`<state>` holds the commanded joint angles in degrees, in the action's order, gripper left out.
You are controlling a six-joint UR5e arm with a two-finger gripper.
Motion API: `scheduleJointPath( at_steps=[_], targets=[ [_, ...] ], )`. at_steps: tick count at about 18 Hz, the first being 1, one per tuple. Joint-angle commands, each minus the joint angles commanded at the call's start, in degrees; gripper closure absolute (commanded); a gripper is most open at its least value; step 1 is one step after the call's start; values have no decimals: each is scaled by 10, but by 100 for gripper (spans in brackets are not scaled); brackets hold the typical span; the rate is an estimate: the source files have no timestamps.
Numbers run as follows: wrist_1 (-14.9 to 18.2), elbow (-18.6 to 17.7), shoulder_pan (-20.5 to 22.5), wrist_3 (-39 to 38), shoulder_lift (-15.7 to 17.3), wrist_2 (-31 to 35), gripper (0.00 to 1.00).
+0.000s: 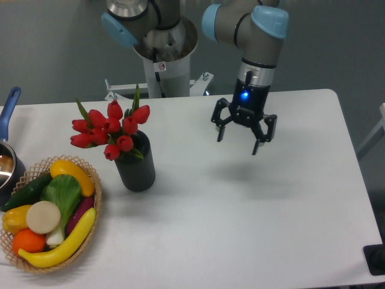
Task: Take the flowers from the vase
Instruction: 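Move the open gripper toward the red tulips in the black vase, then lower the open gripper onto the tulip stems above the vase rim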
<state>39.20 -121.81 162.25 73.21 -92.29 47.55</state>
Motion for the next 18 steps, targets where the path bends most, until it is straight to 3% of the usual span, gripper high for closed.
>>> scheduleJointPath(
  at_steps=[2, 6, 14, 18],
  targets=[
    [-1, -13, 1, 2, 7, -31, 0],
    [0, -55, 4, 3, 32, -159, 0],
    [1, -144, -11, 16, 117, -213, 0],
    [1, -140, -51, 19, 99, -217, 0]
  ],
)
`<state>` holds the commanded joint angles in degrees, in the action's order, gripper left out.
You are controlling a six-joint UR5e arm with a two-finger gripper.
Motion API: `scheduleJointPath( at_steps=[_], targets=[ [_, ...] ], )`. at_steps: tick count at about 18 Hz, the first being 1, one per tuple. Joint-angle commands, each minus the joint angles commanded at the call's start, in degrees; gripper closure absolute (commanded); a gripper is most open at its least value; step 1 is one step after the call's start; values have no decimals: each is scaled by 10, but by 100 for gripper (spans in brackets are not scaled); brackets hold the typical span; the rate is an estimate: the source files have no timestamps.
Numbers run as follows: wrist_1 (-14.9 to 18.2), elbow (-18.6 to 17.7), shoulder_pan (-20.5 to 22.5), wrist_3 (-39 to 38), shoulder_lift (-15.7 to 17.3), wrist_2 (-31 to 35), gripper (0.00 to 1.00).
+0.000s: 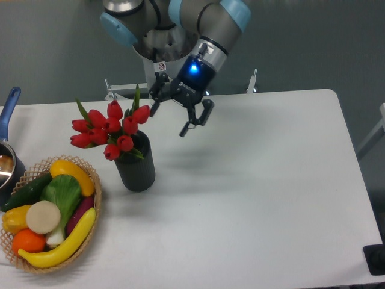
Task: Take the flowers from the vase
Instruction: 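Lower the open gripper onto the tulip stems above the vase rim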
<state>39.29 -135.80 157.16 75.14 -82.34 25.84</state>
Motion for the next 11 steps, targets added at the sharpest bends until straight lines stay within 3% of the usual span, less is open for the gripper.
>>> scheduleJointPath(
  at_steps=[5, 11],
  targets=[
    [1, 50, -58, 3, -74, 1, 0],
    [1, 59, -83, 3, -92, 0, 0]
  ],
)
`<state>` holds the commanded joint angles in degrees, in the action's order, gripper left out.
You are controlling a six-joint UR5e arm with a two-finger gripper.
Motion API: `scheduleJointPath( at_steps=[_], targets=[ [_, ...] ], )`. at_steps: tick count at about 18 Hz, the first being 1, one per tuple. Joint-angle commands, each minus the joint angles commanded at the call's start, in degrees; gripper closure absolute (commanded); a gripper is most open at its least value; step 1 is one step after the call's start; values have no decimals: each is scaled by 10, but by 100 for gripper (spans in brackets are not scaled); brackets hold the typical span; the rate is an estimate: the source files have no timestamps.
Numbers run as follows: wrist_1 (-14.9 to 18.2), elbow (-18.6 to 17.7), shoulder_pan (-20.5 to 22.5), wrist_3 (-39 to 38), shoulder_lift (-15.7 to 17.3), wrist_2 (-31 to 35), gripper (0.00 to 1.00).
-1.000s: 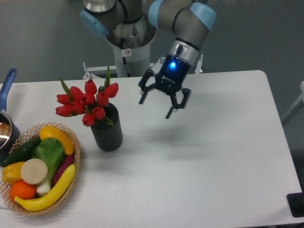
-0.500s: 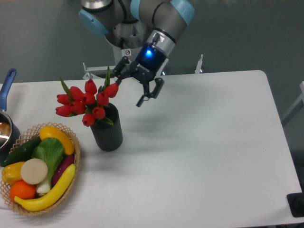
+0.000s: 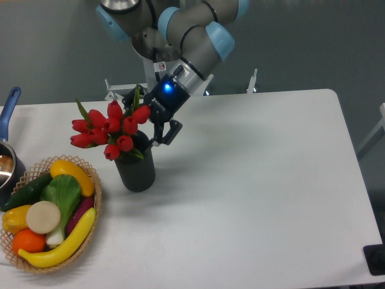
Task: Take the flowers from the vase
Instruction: 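Lower the open gripper onto the tulip stems above the vase rim, then close the gripper around the tulip stems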
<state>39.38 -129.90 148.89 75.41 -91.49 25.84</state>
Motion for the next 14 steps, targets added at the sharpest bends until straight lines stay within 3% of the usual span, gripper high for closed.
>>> scheduleJointPath(
  at_steps=[3, 5, 8, 10, 14],
  targets=[
    [-1, 6, -4, -1, -10, -1, 0],
    [-1, 13, -6, -4, -12, 0, 26],
    [-1, 16, -7, -4, -18, -1, 80],
    [-1, 18, -6, -4, -17, -1, 100],
    [-1, 20, -2, -8, -7, -5, 100]
  ],
)
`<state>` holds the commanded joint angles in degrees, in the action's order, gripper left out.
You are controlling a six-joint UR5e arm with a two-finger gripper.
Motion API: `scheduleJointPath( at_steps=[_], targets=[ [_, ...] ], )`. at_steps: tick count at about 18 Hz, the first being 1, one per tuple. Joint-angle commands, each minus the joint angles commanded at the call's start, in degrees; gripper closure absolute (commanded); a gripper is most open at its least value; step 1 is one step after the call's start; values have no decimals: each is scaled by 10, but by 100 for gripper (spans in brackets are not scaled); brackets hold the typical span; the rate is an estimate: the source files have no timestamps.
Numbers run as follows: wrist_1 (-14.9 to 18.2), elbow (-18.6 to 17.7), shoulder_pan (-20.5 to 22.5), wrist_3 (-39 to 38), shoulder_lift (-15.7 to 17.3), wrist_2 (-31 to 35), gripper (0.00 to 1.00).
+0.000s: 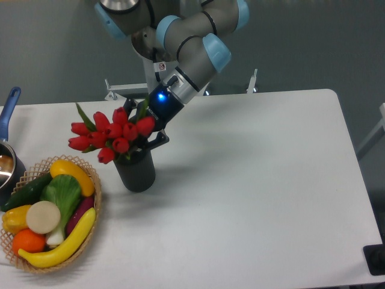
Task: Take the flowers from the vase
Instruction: 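Close the gripper around the tulip stems, then lift the tulips up out of the black vase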
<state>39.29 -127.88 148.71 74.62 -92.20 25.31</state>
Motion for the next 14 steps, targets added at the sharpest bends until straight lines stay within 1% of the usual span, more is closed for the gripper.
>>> scheduleJointPath(
  at_steps=[8, 10, 12, 14],
  targets=[
    [0, 14, 16, -90, 44, -30, 100],
    [1, 25, 18, -120, 53, -51, 100],
    [0, 39, 32, -154, 60, -61, 100],
    [3, 61, 40, -205, 64, -73, 100]
  ],
)
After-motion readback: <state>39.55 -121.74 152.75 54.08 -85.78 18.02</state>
